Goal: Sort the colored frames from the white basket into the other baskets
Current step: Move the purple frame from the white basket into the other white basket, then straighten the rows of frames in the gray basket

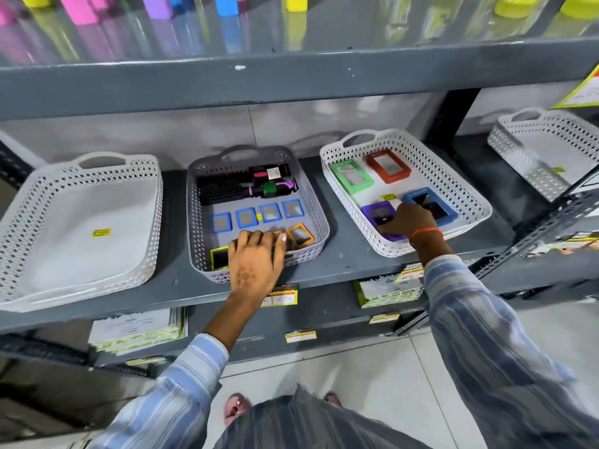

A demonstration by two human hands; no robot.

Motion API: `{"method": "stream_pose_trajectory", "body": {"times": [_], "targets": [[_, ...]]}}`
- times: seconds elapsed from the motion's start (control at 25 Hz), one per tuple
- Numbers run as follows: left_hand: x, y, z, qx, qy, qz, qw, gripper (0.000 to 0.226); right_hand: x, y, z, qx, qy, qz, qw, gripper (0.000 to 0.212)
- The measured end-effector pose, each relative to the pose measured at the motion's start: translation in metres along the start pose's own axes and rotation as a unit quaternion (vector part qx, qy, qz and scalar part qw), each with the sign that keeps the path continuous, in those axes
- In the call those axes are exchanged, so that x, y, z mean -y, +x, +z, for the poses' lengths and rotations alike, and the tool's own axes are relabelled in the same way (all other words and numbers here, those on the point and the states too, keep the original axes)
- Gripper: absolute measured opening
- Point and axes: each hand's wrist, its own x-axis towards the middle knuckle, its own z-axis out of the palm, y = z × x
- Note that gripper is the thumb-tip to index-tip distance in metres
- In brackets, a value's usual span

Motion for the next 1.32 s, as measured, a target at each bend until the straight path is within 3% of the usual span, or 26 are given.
{"method": "stream_pose_trajectory", "body": {"times": [0.12,0.24,0.28,0.36,0.44,0.56,0.68,1.2,1.32], "targets": [[0.006,-0.001,-0.003,-0.012,0.004,-0.004,1.000,0.050,0.019,-0.010,-0.013,-0.063,0.004,0.004,0.998,0.070],[0.023,-0.004,-0.008,-0.033,0.009,-0.017,0.999,0.051,0.069,-0.024,-0.021,-0.176,0.067,-0.121,0.975,0.059],[0.030,-0.005,-0.009,-0.039,0.011,-0.024,0.999,0.051,0.091,-0.030,-0.018,-0.173,0.100,-0.192,0.961,0.053],[0.045,-0.005,-0.013,-0.040,0.014,-0.043,0.998,0.052,0.133,-0.040,-0.004,-0.081,0.100,-0.315,0.940,0.046],[0.055,-0.006,-0.014,-0.032,0.022,-0.053,0.998,0.055,0.161,-0.040,0.018,0.017,-0.032,-0.373,0.927,0.049],[0.063,-0.010,-0.014,-0.017,0.041,-0.051,0.998,0.058,0.174,-0.024,0.038,0.056,-0.202,-0.369,0.906,0.042],[0.066,-0.012,-0.013,-0.024,0.042,-0.042,0.998,0.053,0.174,-0.013,0.043,0.067,-0.241,-0.353,0.902,0.043],[0.069,-0.012,-0.011,-0.037,0.038,-0.022,0.998,0.049,0.174,-0.020,0.038,0.085,-0.163,-0.363,0.913,0.065],[0.071,-0.012,-0.010,-0.025,0.036,-0.022,0.999,0.048,0.184,-0.033,0.037,0.103,-0.103,-0.404,0.903,0.046]]}}
